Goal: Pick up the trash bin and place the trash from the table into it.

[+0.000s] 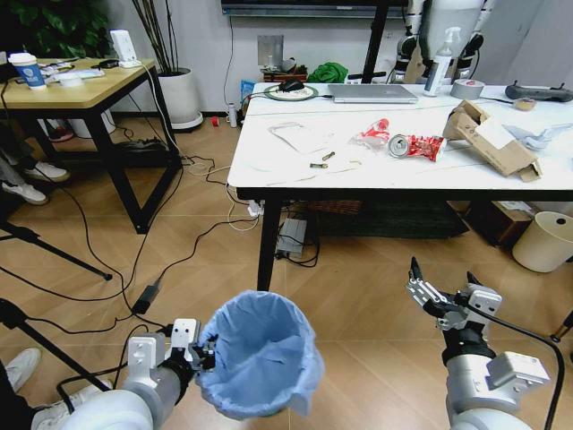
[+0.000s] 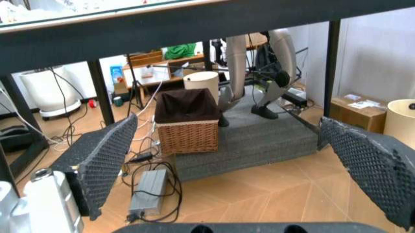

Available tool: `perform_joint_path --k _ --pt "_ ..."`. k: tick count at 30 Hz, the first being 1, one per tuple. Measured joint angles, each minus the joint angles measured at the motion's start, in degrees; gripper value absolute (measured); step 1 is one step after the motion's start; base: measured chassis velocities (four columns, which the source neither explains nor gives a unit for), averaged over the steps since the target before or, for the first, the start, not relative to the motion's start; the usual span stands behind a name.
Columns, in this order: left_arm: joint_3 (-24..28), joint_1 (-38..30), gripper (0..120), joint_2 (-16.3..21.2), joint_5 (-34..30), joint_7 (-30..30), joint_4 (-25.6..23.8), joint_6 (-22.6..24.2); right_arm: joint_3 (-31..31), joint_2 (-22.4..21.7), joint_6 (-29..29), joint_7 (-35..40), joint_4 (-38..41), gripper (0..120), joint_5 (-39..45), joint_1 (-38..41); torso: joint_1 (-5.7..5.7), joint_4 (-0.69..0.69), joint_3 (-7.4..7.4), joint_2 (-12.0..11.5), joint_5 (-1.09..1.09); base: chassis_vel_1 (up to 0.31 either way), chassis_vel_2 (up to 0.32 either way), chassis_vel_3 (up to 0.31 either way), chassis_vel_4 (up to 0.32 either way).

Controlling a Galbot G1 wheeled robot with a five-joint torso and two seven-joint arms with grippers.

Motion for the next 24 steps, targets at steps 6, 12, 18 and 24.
perform_joint_path --k 6,12,18,24 --pt "-1.0 -0.1 0 0.5 -0.3 0.3 0.0 0.0 0.0 -0.1 0.0 0.0 0.1 100 0.0 0.0 0.42 0.00 0.98 1.4 0.00 0.000 0.000 0.000 0.000" --pt "-1.3 0.1 0 0.1 -0.9 0.2 0.0 0.0 0.0 -0.2 0.0 0.0 0.4 100 0.2 -0.1 0.91 0.00 1.83 2.7 0.00 0.000 0.000 0.000 0.000" --pt "-1.6 0.1 0 0.1 -1.2 0.2 0.0 0.0 -0.1 -0.2 0.0 0.0 0.4 100 0.3 -0.2 1.42 0.00 2.67 4.1 0.00 0.000 0.000 0.000 0.000" --pt "-2.5 -0.1 0 0.1 -1.9 0.1 0.0 0.0 -0.1 -0.5 0.0 0.0 0.4 100 0.5 0.0 1.96 0.00 3.53 5.5 0.00 0.000 0.000 0.000 0.000"
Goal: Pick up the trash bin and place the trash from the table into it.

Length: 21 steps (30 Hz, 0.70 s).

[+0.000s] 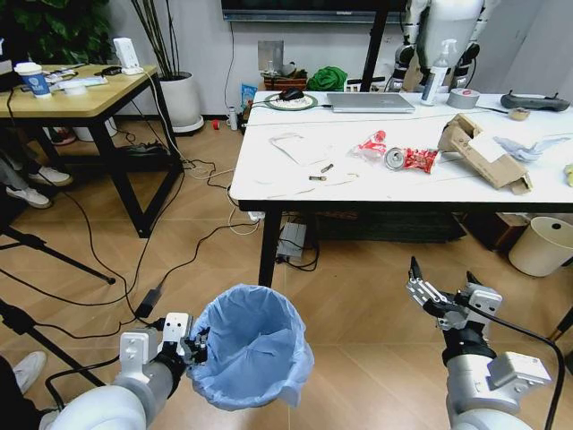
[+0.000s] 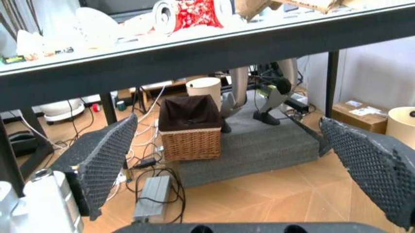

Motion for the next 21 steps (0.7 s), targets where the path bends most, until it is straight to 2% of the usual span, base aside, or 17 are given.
perform_joint_path --k 9,16,21 --pt "-0.3 -0.1 0 1.4 8.5 4.7 0.0 0.0 0.0 -0.2 0.0 0.0 0.0 100 0.2 0.0 0.84 0.00 1.34 2.2 0.00 0.000 0.000 0.000 0.000" --pt "0.1 0.0 0 1.6 8.6 4.8 0.0 0.0 0.1 -0.2 -0.1 0.1 0.1 100 0.2 -0.3 1.46 0.00 2.36 3.8 0.00 0.000 0.000 0.000 0.000" --pt "0.6 0.1 0 1.2 5.9 3.3 0.0 0.0 0.0 -0.3 -0.1 0.1 0.2 100 0.2 -0.5 1.99 0.00 3.20 5.2 0.00 0.000 0.000 0.000 0.000"
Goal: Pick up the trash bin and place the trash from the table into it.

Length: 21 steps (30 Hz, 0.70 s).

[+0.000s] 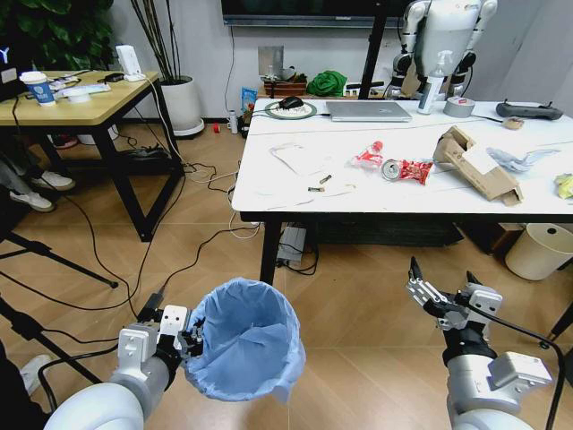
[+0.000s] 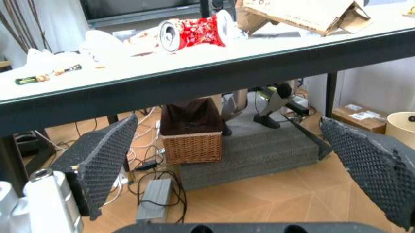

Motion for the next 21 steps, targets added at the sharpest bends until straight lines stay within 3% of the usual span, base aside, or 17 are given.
perform_joint_path --k 21 --pt "-0.1 0.0 0 -1.0 -0.2 -0.3 0.0 0.0 -0.2 0.2 0.0 0.0 0.5 100 -0.2 -0.3 1.93 0.00 2.91 4.8 0.00 0.000 0.000 0.000 0.000"
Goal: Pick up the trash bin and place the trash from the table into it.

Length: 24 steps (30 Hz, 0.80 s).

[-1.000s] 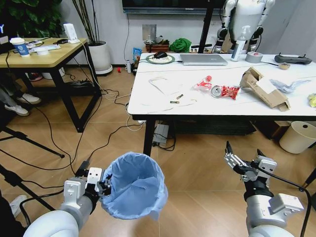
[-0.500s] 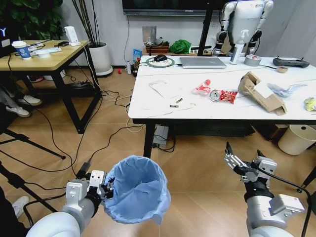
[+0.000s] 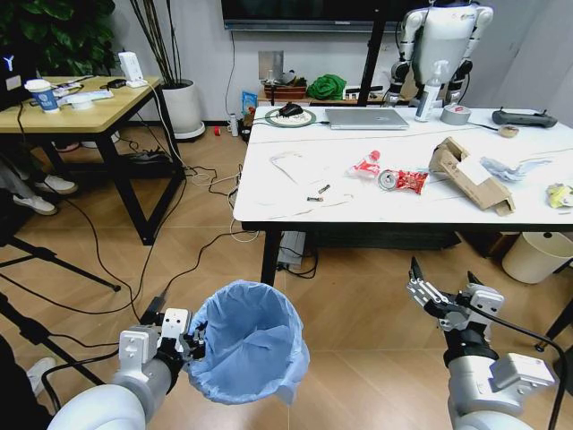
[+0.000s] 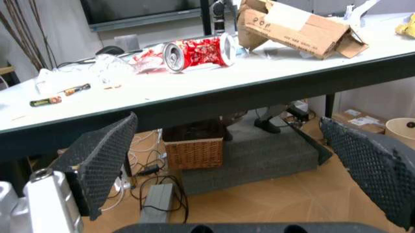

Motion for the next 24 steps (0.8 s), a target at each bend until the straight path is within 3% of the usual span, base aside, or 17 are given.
perform_joint_path --k 24 --pt "-0.3 -0.3 0 0.0 -0.2 0.0 0.0 0.0 0.0 0.1 -0.1 0.0 -0.2 100 0.0 0.2 2.56 0.00 3.60 6.2 0.00 0.000 0.000 0.000 0.000"
